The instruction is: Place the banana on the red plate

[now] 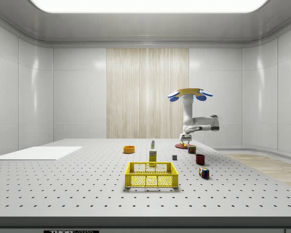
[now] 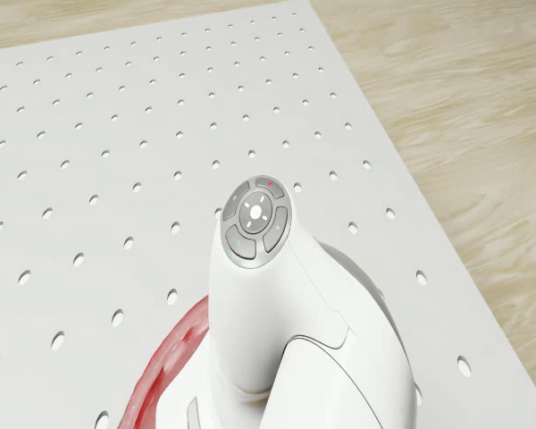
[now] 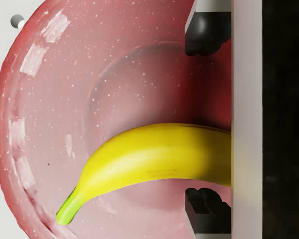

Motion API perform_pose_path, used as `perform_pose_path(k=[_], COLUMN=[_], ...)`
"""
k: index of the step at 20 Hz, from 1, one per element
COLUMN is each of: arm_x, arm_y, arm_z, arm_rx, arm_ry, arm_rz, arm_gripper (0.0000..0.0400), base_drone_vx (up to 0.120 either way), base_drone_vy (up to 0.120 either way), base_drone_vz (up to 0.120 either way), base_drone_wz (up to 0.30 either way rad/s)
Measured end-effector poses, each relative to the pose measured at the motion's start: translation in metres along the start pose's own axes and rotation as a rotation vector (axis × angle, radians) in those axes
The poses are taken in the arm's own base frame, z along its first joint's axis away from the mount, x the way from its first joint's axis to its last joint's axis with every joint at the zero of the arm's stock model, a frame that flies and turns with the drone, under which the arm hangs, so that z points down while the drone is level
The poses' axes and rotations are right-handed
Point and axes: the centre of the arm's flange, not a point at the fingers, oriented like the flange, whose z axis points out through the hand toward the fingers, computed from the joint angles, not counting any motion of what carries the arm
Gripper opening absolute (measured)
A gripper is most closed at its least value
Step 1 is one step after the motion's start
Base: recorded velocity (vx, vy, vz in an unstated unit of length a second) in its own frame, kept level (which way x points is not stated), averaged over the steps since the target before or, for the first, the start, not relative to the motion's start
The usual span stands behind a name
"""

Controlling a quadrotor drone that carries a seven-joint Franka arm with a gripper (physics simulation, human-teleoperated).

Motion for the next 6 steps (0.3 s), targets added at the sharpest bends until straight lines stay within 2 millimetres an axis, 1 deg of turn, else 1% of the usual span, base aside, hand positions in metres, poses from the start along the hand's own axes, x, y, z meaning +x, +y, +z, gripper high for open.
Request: perform_pose_path(k=[6], arm_x=[-0.0001], arm_y=[0.0], arm_z=[-0.0023], arm_rx=[0.0], arm_ry=[-0.001], arm_rz=[-0.002], arm_gripper=[0.0398], base_drone_vx=[0.0], base_drone_vy=[0.0], base_drone_vz=[0.0], base_drone_wz=[0.0])
